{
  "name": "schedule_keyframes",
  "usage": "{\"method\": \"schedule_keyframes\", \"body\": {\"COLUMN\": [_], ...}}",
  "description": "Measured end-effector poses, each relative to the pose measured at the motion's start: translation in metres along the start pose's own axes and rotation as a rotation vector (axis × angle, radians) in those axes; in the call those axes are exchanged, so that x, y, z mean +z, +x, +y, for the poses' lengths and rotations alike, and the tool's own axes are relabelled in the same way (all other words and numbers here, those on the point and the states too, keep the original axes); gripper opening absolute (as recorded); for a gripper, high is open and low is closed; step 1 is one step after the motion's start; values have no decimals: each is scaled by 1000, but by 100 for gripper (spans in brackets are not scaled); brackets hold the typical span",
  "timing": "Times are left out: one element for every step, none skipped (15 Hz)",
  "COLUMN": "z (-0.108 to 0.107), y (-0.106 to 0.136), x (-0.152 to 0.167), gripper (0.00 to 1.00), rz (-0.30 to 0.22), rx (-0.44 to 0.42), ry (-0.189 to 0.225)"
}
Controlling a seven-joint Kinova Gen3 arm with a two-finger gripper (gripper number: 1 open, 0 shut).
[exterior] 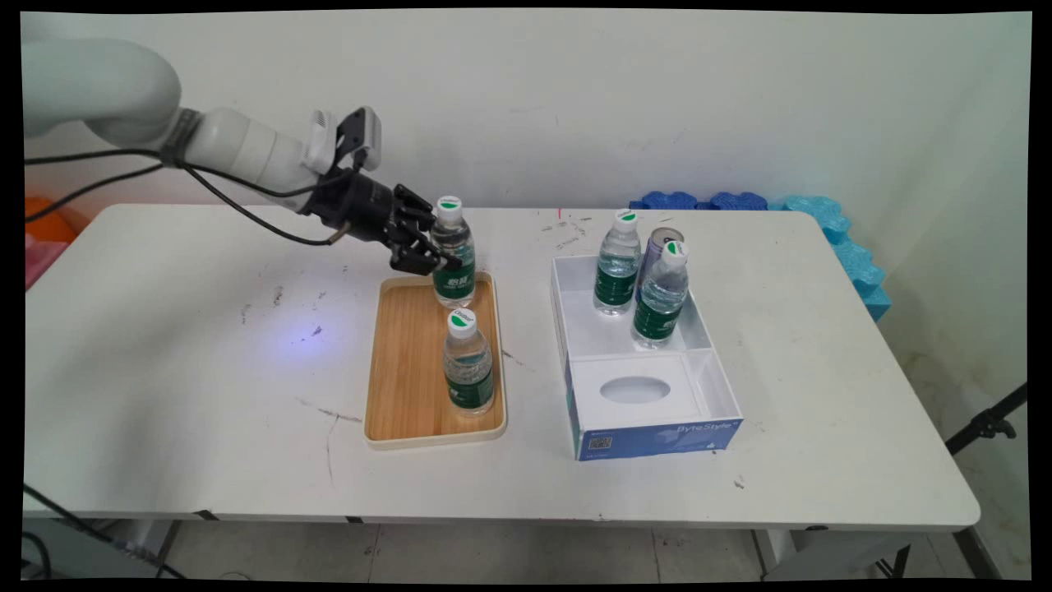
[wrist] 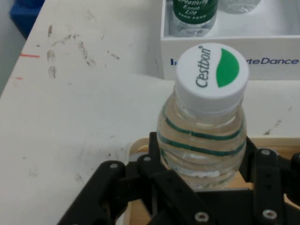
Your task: Place the picked object on the tray
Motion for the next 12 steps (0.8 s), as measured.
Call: {"method": "schedule_keyframes", "body": {"z": [0, 0, 1, 1, 1, 0, 0, 0, -1, -1, -1, -1], "y": [-1, -3, -4, -5, -6, -7, -8, -10, -10, -12, -13, -13], "x": [4, 10, 14, 18, 20, 23, 27, 30, 33, 35, 37, 38], "gripper": [0, 0, 0, 0, 0, 0, 0, 0, 100, 100, 100, 100], "rz": [0, 0, -1, -3, -3, -4, -6, -8, -9, -11, -14, -15], "rx": [-9, -18, -27, -34, -38, -44, -50, -57, -61, -66, -69, -71], "ry": [3, 4, 7, 9, 10, 13, 15, 19, 21, 23, 25, 25]}}
